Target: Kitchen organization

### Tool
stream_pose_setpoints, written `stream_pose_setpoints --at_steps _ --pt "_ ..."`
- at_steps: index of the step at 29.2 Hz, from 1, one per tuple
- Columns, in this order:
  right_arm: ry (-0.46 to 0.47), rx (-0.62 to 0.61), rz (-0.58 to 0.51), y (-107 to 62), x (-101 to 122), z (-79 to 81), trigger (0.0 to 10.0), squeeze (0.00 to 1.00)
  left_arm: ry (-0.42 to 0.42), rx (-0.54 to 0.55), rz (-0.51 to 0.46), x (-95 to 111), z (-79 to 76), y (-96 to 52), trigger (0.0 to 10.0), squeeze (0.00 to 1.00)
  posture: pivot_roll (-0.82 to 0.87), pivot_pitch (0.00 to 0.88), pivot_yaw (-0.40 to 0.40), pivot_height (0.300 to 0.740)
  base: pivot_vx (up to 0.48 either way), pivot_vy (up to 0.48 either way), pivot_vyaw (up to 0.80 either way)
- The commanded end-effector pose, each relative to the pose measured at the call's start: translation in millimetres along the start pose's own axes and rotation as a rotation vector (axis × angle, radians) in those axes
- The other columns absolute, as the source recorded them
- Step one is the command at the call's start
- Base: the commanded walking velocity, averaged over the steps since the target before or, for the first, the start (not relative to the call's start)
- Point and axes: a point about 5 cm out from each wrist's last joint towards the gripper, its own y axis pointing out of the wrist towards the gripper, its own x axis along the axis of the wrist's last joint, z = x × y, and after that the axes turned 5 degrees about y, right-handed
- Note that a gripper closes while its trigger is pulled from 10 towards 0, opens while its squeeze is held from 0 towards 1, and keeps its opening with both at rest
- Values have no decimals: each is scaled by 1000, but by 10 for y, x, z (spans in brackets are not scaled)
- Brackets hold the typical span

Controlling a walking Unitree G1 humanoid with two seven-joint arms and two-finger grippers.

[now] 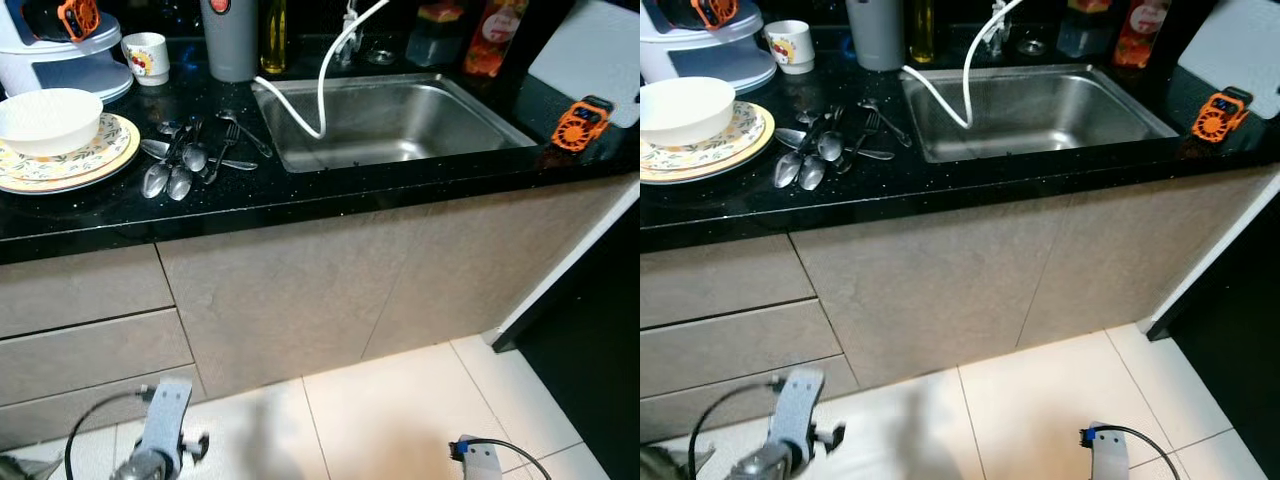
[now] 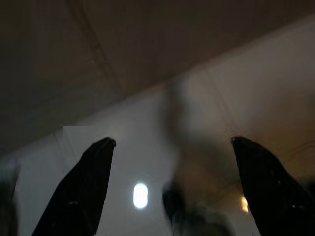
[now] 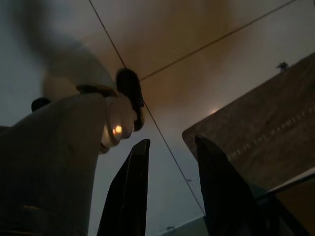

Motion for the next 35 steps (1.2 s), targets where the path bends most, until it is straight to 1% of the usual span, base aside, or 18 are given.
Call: stream_pose_setpoints --at_steps 1,4,5,6,7,9,10,12,14,15,18,19,21,22,25,27,29,35 --pt "1 -7 3 -6 0 -41 10000 0 34 -18 -87 142 36 15 10000 0 17 61 -51 740 0 0 0" --pt "1 -7 2 -7 4 -46 10000 0 82 -51 -168 296 14 41 10000 0 14 64 -54 740 0 0 0" --pt "0 -8 1 -8 8 -54 10000 0 193 -107 -264 493 -58 69 10000 0 11 67 -55 740 0 0 0" --pt "-3 -9 0 -11 12 -70 10000 0 349 -239 -462 899 -299 98 10000 0 11 71 -58 740 0 0 0" --pt "-3 -9 0 -11 12 -70 10000 0 349 -239 -462 899 -299 98 10000 0 11 71 -58 740 0 0 0" --pt "-6 -10 0 -13 12 -81 10000 0 476 -336 -603 1215 -537 83 10000 0 6 74 -55 740 0 0 0" --pt "-6 -10 0 -13 12 -81 10000 0 476 -336 -603 1215 -537 83 10000 0 6 74 -55 740 0 0 0" --pt "-7 -11 -1 -15 15 -88 10000 0 574 -424 -683 1392 -790 65 10000 0 10 76 -50 740 0 0 0" --pt "-7 -12 -1 -15 16 -90 10000 0 671 -504 -703 1429 -1001 60 10000 0 10 75 -49 740 0 0 0" --pt "-7 -12 -1 -15 16 -90 10000 0 671 -504 -703 1429 -1001 60 10000 0 10 75 -49 740 0 0 0" --pt "-6 -10 -2 -12 14 -76 10000 0 941 -543 -624 1278 -1250 94 10000 0 10 77 -50 740 0 0 0" --pt "-6 -10 -2 -12 14 -76 10000 0 941 -543 -624 1278 -1250 94 10000 0 10 77 -50 740 0 0 0" --pt "-18 -7 -2 -13 28 -80 10000 0 1118 -486 -584 1257 -1241 120 10000 0 32 80 -58 740 0 0 0" --pt "-18 -7 -2 -13 28 -80 10000 0 1118 -486 -584 1257 -1241 120 10000 0 32 80 -58 740 0 0 0" --pt "-21 -1 -12 -8 80 -70 10000 0 1204 -331 -599 1316 -1160 168 10000 0 46 73 -68 740 0 0 0" --pt "-20 3 -17 -7 102 -63 10000 0 1211 -312 -596 1315 -1149 177 10000 0 46 73 -68 740 0 0 0" --pt "-18 -3 -27 -6 139 -68 10000 0 1072 -377 -581 1272 -1189 189 10000 0 34 73 -62 740 0 0 0" --pt "-17 -7 -27 -10 128 -89 10000 0 1002 -398 -546 1258 -1252 233 10000 0 28 79 -64 740 0 0 0"
